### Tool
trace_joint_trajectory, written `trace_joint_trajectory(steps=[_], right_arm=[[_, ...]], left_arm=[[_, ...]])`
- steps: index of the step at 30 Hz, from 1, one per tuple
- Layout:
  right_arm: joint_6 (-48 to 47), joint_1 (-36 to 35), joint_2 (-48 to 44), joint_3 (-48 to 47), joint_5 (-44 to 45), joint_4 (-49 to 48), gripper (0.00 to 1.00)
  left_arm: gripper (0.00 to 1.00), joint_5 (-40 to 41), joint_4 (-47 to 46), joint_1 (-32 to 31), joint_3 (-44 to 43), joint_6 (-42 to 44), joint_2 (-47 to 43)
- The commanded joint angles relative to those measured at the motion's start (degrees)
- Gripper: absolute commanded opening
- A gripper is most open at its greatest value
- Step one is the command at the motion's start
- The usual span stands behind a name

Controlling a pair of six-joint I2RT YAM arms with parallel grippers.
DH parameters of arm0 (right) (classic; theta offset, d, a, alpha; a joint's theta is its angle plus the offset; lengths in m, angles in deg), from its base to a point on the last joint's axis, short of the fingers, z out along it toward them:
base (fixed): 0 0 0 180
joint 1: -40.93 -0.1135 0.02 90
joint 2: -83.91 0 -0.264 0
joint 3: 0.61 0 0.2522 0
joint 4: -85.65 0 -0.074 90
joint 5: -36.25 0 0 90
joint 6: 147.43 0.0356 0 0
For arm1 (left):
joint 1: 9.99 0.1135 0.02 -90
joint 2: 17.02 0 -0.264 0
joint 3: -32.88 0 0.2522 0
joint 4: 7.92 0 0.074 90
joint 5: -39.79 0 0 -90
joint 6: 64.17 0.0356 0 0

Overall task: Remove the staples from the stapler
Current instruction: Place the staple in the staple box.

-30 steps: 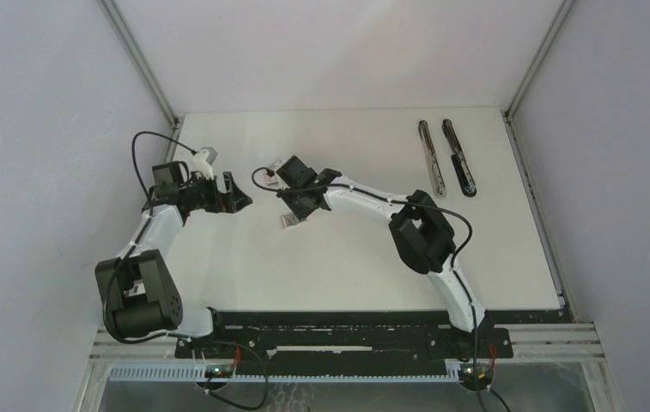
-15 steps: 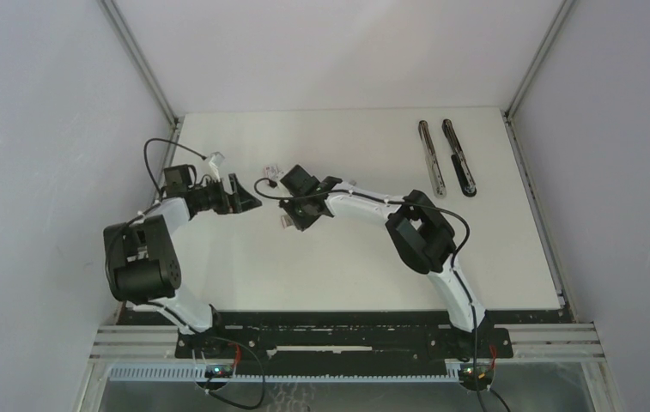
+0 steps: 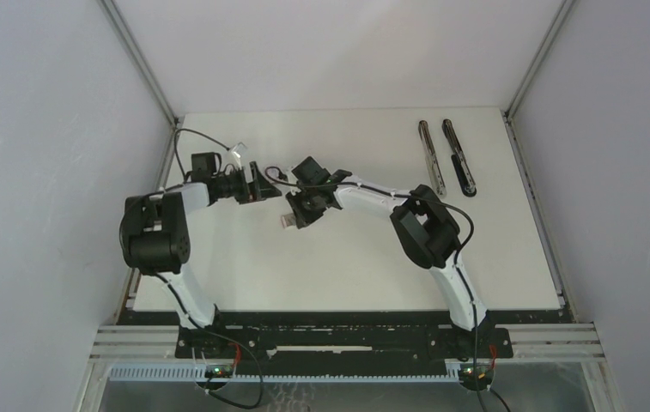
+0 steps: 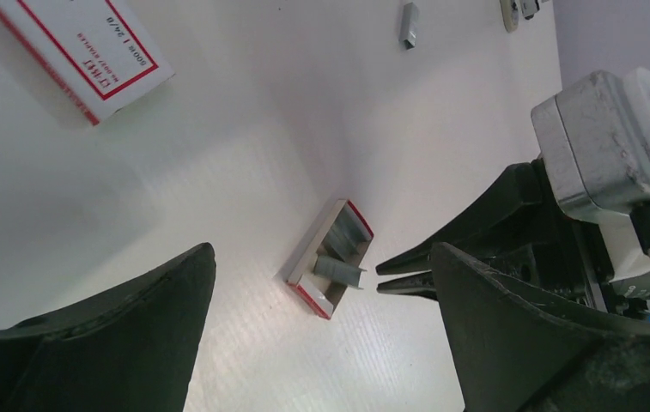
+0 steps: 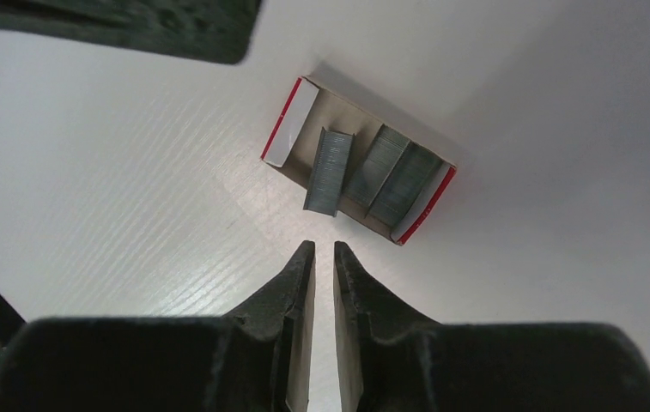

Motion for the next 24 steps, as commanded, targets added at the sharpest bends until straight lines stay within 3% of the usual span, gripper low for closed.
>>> trace_joint_trajectory(steps=[1,24], right_arm=[[2.0,0.7,-3.1,-1.7,-3.9,-2.4,0.13],[2.5,0.7,0.4,-5.8,-4.9,0.4,0.11]], left_arm=[[1.00,-1.1,-2.5,-1.4,-4.0,-4.4,2.6],[1.00,-1.3,-3.4,-5.4,-4.9,-9.8,5.9]])
